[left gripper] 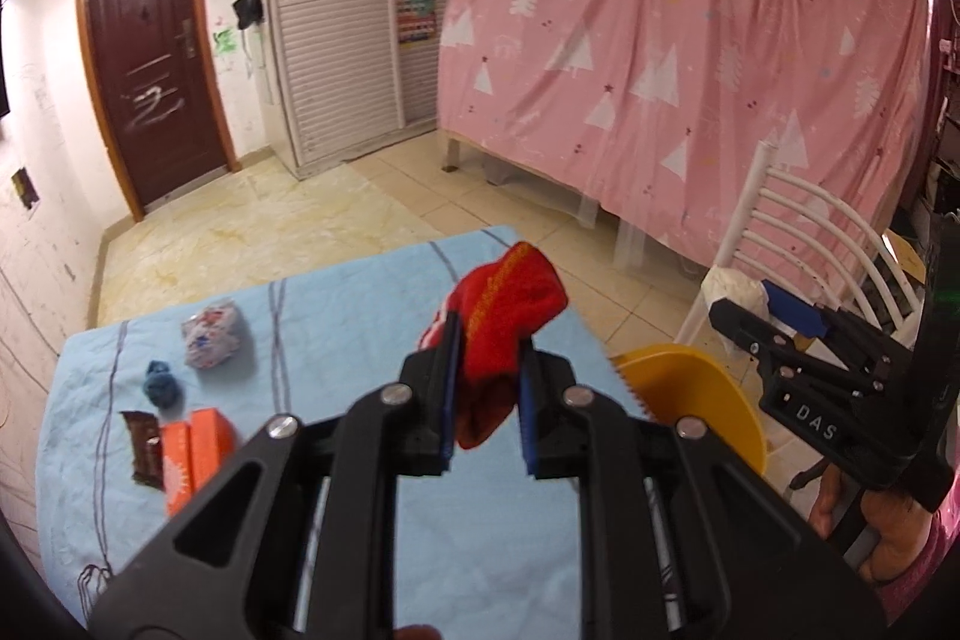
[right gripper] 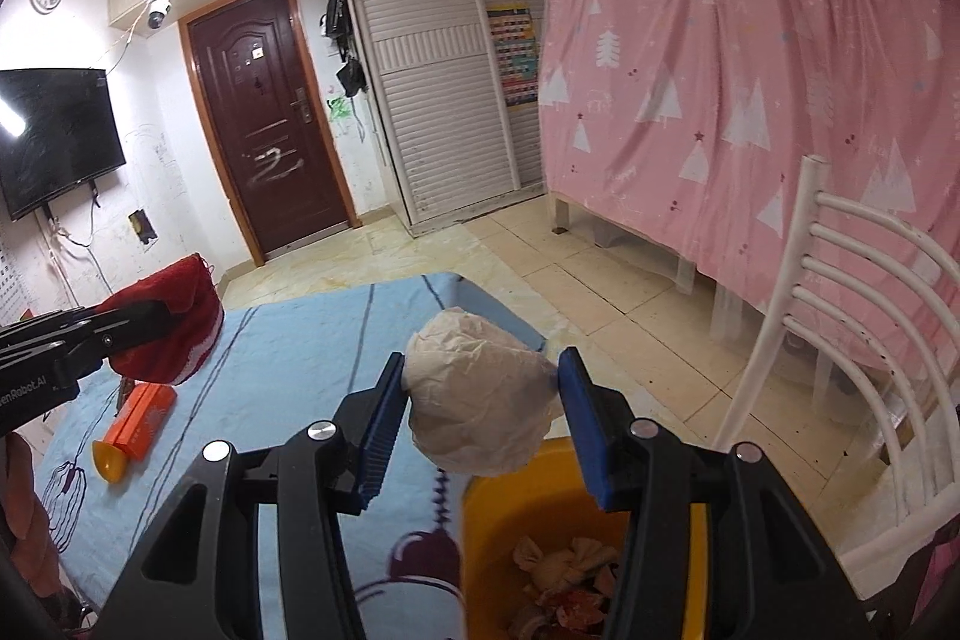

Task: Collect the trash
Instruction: 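Carry the red sock and paper over the yellow bin and open both grippers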

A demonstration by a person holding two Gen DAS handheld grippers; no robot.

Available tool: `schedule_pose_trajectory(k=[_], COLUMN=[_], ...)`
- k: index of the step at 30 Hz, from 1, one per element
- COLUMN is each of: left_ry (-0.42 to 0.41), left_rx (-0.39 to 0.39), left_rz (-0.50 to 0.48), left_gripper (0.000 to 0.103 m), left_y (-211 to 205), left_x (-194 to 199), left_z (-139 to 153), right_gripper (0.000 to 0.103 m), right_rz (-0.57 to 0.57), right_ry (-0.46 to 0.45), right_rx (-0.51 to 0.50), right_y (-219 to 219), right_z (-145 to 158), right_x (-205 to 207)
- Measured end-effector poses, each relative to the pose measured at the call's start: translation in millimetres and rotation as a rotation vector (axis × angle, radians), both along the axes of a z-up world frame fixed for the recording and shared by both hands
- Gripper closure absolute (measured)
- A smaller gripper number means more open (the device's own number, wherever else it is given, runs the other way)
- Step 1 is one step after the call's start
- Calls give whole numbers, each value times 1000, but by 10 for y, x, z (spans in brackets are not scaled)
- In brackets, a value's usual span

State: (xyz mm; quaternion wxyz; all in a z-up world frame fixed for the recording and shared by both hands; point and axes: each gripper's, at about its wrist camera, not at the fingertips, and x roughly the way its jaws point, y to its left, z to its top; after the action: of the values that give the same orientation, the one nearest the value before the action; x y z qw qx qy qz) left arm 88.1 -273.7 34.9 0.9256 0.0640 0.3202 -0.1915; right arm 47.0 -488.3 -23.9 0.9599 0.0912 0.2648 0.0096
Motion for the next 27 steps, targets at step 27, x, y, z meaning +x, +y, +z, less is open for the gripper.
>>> schedule_pose_trajectory(k=[27], left_ry=[8], left_rx=[73], left_rz=[-194], left_gripper=[65], left_y=[-1210], left_x=[-216], left_z=[-245], right_gripper=[34], right_rz=[-175], right_ry=[-10], right_rx=[102], right_y=[-916], right_z=[-219], right_x=[-301])
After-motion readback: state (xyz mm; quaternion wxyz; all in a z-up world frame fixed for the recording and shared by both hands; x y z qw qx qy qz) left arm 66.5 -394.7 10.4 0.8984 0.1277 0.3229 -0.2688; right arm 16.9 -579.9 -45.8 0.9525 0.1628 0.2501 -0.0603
